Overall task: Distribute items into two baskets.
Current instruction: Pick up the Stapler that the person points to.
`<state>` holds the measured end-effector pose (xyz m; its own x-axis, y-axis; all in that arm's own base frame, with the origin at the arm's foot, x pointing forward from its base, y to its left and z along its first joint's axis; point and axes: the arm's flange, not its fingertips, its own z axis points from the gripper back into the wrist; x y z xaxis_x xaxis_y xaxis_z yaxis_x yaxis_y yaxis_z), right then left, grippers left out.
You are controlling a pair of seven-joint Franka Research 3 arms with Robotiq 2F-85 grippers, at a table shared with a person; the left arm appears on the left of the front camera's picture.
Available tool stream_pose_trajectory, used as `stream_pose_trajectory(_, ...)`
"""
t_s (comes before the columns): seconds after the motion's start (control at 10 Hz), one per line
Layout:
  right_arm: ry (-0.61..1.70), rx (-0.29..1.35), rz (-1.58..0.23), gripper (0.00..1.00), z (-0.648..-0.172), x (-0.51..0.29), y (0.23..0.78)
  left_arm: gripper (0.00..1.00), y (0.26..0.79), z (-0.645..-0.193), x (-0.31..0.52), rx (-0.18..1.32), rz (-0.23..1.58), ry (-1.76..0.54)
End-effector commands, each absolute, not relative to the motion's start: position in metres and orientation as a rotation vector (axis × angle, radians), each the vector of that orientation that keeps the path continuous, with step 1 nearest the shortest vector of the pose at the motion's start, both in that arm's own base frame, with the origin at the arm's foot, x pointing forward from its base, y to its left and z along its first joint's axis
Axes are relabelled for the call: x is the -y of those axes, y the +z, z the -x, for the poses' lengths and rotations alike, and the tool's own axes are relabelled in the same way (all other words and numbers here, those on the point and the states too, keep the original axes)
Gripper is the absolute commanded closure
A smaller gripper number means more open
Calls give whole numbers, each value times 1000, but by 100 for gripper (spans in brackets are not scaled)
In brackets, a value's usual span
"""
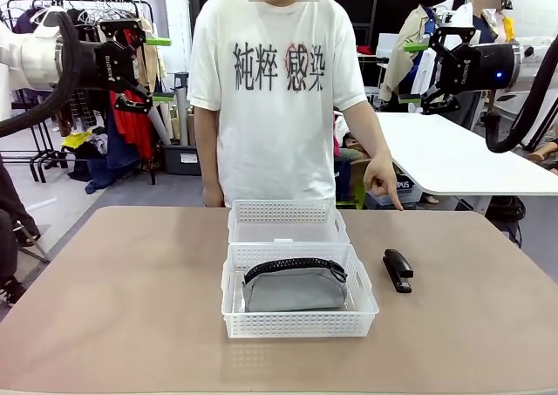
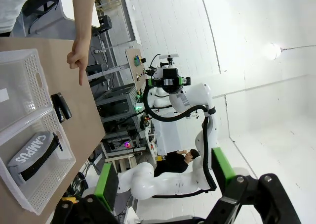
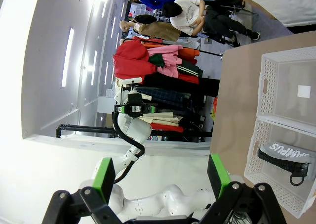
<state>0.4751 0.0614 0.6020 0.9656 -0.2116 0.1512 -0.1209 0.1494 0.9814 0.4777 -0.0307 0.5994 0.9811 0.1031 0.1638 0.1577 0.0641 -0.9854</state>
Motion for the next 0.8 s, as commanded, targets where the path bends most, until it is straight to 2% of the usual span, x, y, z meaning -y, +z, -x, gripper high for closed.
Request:
stream_pose_trajectory(0.0,-56,286,-1427,0,-475,-62,603,0,602,-477,30,221,1507,-40)
stream_pose_trajectory(0.7,-56,286,-1427,0,-475,-62,603,0,602,-477,30,221,1507,-40)
